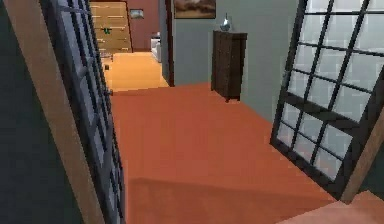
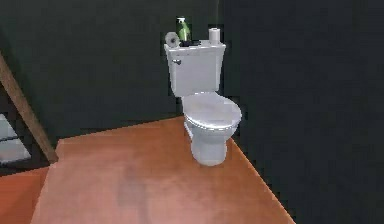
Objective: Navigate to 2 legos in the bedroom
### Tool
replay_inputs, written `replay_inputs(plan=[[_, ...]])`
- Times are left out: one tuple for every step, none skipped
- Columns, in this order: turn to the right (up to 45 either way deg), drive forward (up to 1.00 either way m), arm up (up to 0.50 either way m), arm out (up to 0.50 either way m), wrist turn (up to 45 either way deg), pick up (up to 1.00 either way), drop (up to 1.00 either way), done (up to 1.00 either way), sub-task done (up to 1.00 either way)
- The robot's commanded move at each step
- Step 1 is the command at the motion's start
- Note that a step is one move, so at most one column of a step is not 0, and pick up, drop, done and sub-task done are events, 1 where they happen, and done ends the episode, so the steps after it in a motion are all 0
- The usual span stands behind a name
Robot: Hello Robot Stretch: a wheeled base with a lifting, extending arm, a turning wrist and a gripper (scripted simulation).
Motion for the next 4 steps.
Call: replay_inputs(plan=[[27.0,0.0,0.0,0.0,0.0,0.0,0.0,0.0,0.0],[0.0,0.7,0.0,0.0,0.0,0.0,0.0,0.0,0.0],[-42.0,0.0,0.0,0.0,0.0,0.0,0.0,0.0,0.0],[0.0,1.0,0.0,0.0,0.0,0.0,0.0,0.0,0.0]])
